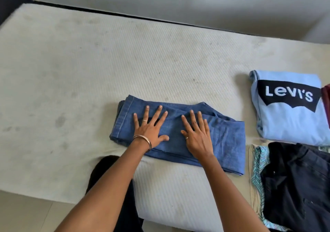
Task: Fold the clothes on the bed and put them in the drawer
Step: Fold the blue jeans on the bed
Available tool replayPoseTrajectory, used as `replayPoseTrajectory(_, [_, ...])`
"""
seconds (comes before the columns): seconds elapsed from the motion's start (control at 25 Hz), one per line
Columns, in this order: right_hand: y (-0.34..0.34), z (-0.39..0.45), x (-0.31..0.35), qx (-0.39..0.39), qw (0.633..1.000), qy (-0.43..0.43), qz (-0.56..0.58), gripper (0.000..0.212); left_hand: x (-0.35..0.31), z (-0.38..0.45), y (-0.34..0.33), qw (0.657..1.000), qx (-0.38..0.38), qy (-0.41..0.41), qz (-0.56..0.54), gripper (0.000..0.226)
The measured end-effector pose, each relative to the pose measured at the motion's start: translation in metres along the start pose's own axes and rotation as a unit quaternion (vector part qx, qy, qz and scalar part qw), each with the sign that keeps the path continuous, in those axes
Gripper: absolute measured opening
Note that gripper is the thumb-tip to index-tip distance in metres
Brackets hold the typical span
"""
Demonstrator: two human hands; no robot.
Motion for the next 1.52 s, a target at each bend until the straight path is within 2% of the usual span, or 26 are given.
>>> replayPoseTrajectory(0.08, [-0.005, -0.015, -0.040, 0.013, 0.997, -0.059, -0.049, 0.055, 0.000, 0.007, -0.022, 0.997, 0.079, 0.024, 0.007, 0.101])
replayPoseTrajectory(0.2, [-0.008, -0.035, -0.082, -0.004, 0.981, -0.184, -0.068, 0.068, 0.007, 0.017, -0.032, 0.994, 0.092, 0.046, -0.024, 0.110])
replayPoseTrajectory(0.48, [-0.025, -0.030, -0.084, -0.022, 0.977, -0.206, -0.047, 0.071, 0.007, 0.027, -0.043, 0.994, 0.101, 0.049, -0.005, 0.114])
replayPoseTrajectory(0.68, [-0.029, -0.028, -0.083, 0.023, 0.980, -0.186, -0.059, 0.071, 0.003, 0.027, -0.045, 0.991, 0.125, 0.054, -0.009, 0.115])
replayPoseTrajectory(0.76, [-0.024, -0.028, -0.075, 0.052, 0.974, -0.210, -0.062, 0.070, 0.004, 0.026, -0.044, 0.988, 0.141, 0.057, -0.007, 0.115])
replayPoseTrajectory(0.8, [-0.021, -0.024, -0.068, 0.064, 0.967, -0.242, -0.042, 0.070, 0.004, 0.026, -0.043, 0.987, 0.153, 0.056, -0.004, 0.115])
replayPoseTrajectory(0.88, [-0.005, -0.008, -0.038, 0.042, 0.945, -0.313, 0.090, 0.070, 0.002, 0.025, -0.041, 0.985, 0.164, 0.058, -0.012, 0.116])
replayPoseTrajectory(0.92, [0.004, 0.004, -0.017, -0.006, 0.935, -0.300, 0.191, 0.070, 0.002, 0.025, -0.041, 0.986, 0.156, 0.061, -0.018, 0.116])
replayPoseTrajectory(1.0, [0.011, 0.020, 0.029, -0.074, 0.911, -0.215, 0.343, 0.068, 0.001, 0.029, -0.038, 0.988, 0.139, 0.057, -0.021, 0.114])
replayPoseTrajectory(1.08, [-0.005, 0.022, 0.056, -0.075, 0.885, -0.181, 0.422, 0.069, 0.000, 0.031, -0.037, 0.990, 0.133, 0.044, -0.025, 0.112])
replayPoseTrajectory(1.12, [-0.022, 0.020, 0.060, -0.075, 0.880, -0.181, 0.432, 0.071, 0.001, 0.031, -0.040, 0.991, 0.124, 0.043, -0.031, 0.110])
replayPoseTrajectory(1.24, [-0.060, 0.022, 0.056, -0.079, 0.897, -0.171, 0.399, 0.068, 0.008, 0.032, -0.052, 0.996, 0.082, 0.039, -0.019, 0.106])
replayPoseTrajectory(1.4, [-0.066, 0.022, 0.053, -0.070, 0.887, -0.180, 0.419, 0.062, 0.008, 0.027, -0.059, 0.999, 0.038, 0.016, -0.033, 0.107])
replayPoseTrajectory(1.44, [-0.067, 0.024, 0.050, -0.067, 0.880, -0.191, 0.430, 0.061, 0.012, 0.026, -0.053, 0.998, 0.015, 0.019, -0.062, 0.107])
replayPoseTrajectory(1.52, [-0.065, 0.023, 0.046, -0.059, 0.871, -0.205, 0.442, 0.060, 0.031, 0.020, -0.034, 0.984, -0.100, 0.068, -0.127, 0.096])
Point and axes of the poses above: each hand's wrist, its own z-axis towards the middle knuckle, its own y-axis out of the back of the hand, x = y × z, the point moved 4 cm from there along z, towards the middle knuckle, and after that the axes turned 11 degrees about -x, right-handed, at the moved point
